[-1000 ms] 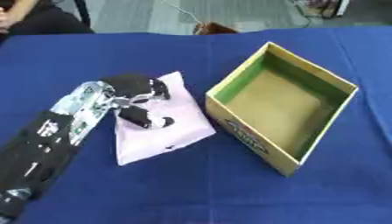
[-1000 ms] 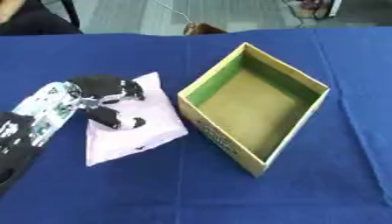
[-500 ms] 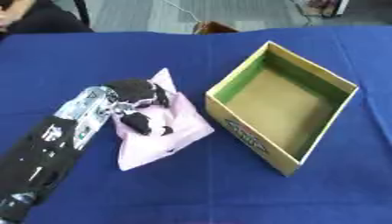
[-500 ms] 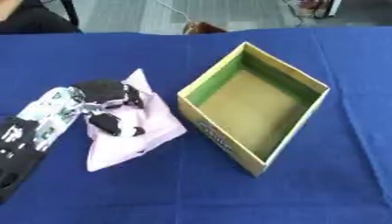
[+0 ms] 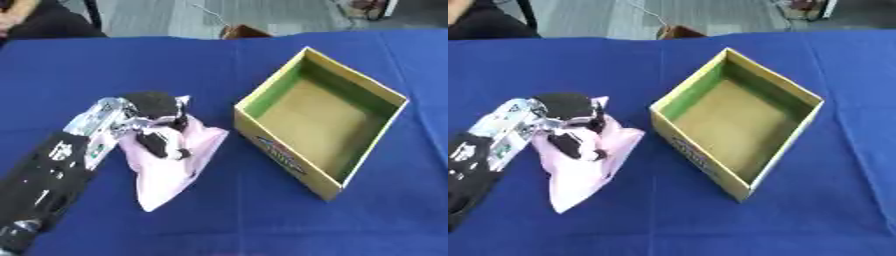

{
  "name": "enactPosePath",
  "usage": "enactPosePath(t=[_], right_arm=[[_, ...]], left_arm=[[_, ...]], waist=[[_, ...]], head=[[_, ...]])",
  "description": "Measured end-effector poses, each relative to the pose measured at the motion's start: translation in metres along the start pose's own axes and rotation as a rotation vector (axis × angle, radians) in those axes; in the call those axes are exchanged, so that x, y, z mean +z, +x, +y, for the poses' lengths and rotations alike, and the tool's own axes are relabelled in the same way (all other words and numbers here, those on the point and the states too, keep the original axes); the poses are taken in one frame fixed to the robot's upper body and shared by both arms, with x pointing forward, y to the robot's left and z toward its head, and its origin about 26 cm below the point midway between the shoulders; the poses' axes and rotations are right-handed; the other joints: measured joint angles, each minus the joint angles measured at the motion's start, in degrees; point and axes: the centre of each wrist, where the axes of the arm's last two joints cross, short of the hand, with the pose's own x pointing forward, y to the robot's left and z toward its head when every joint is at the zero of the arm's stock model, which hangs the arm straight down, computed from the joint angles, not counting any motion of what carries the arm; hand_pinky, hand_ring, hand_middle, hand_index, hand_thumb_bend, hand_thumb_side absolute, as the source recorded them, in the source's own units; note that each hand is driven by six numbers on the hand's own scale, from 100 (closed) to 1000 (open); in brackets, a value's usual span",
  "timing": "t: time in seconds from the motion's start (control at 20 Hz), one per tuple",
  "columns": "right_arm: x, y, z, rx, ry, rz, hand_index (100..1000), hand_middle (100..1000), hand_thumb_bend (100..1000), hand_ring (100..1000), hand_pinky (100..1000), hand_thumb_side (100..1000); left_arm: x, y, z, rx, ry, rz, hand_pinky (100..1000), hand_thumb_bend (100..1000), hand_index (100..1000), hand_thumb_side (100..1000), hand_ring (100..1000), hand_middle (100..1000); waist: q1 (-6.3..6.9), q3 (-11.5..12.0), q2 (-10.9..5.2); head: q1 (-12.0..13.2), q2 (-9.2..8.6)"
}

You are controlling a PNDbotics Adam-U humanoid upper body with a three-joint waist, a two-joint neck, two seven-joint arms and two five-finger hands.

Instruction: Pick up objects on the table and place them in the box.

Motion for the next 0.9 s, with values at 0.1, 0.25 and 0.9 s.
enactPosePath(t=[0.1,0.25,0.9], right_arm=[[0.0000,0.0000,0.0000,0.000,0.000,0.000,922,801,606,611,489,764],[0.0000,0.0000,0.0000,0.000,0.000,0.000,922,801,606,611,489,764],[0.0000,0.0000,-0.0001,0.000,0.000,0.000,923,801,605,610,489,764]], left_arm=[[0.0002,0.0001,-0.0011,0.011,0.014,0.009,100,100,195,239,100,124],[0.0002,0.0017,-0.0015,0.030,0.057,0.016,100,100,141,246,100,100],[0.0024,0.0027,0.0032,0.084,0.137,-0.007,100,100,103,247,100,100]], waist=[[0.00,0.00,0.00],[0.00,0.00,0.00],[0.00,0.02,0.00]], head=[[0.00,0.00],[0.00,0.00],[-0.02,0.00]])
